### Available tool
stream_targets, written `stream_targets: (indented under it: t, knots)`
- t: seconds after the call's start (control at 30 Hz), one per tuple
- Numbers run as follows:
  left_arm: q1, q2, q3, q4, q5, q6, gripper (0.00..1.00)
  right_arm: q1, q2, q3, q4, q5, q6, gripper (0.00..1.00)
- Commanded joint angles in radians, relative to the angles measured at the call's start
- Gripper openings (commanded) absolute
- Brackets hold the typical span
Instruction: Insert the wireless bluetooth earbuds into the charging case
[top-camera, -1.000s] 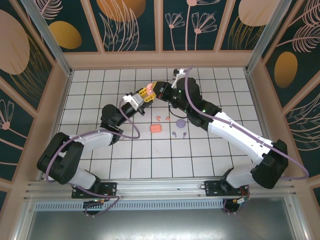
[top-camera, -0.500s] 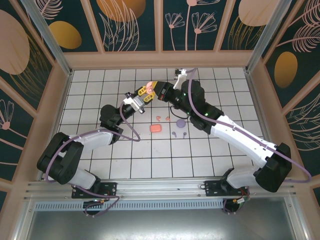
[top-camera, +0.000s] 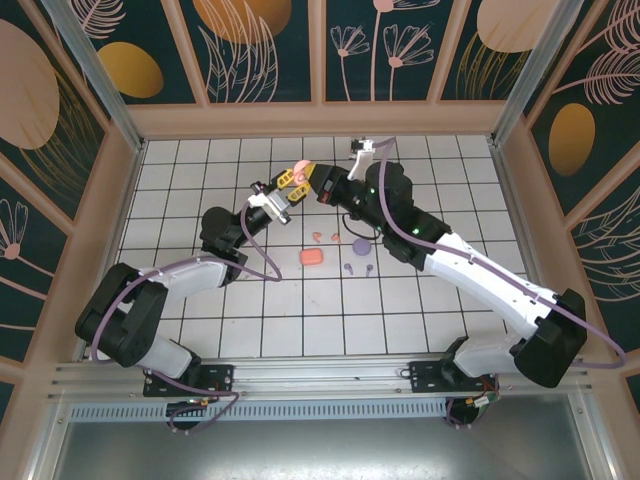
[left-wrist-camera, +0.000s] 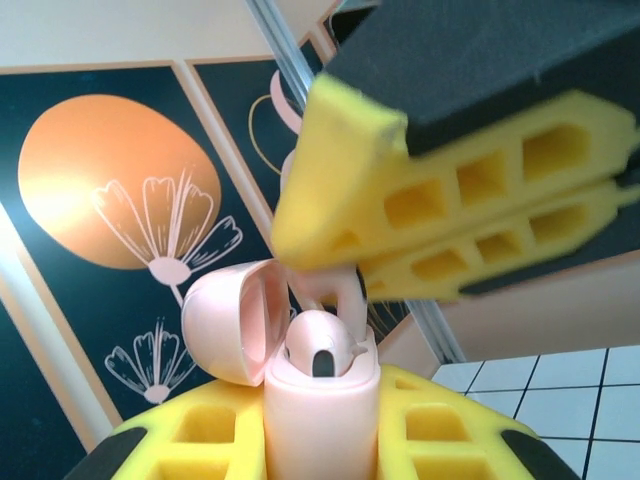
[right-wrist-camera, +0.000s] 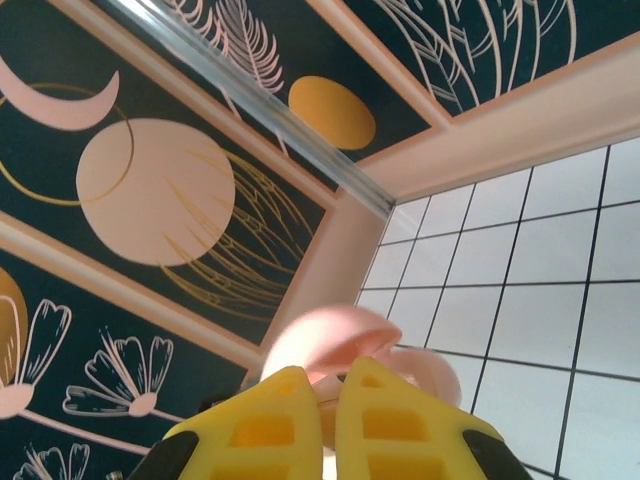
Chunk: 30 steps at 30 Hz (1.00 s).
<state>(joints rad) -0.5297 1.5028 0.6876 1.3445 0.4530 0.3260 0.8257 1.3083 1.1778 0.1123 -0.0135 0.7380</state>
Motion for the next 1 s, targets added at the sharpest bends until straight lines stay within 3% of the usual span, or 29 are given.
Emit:
stream_targets:
  t: [0.0, 0.27, 0.77, 0.97]
  knots:
    - [-0.005, -0.004, 0.049, 0.095, -0.013, 0.019, 0.00, 0.021, -0.010, -0.038, -0.089, -0.045, -0.008, 0.08]
    - [-0.006, -0.007, 0.051, 0.096, -0.013, 0.015, 0.00, 0.021, -0.005, -0.043, -0.113, -0.015, -0.009, 0.08]
    - [-0.006, 0.002, 0.040, 0.068, -0.002, -0.060, 0.00, -0.019, -0.049, 0.037, -0.140, 0.024, -0.022, 0.62]
    - [-0.006, 0.009, 0.015, 0.091, -0.008, -0.129, 0.00, -0.053, -0.101, 0.065, -0.219, 0.046, -0.033, 0.68]
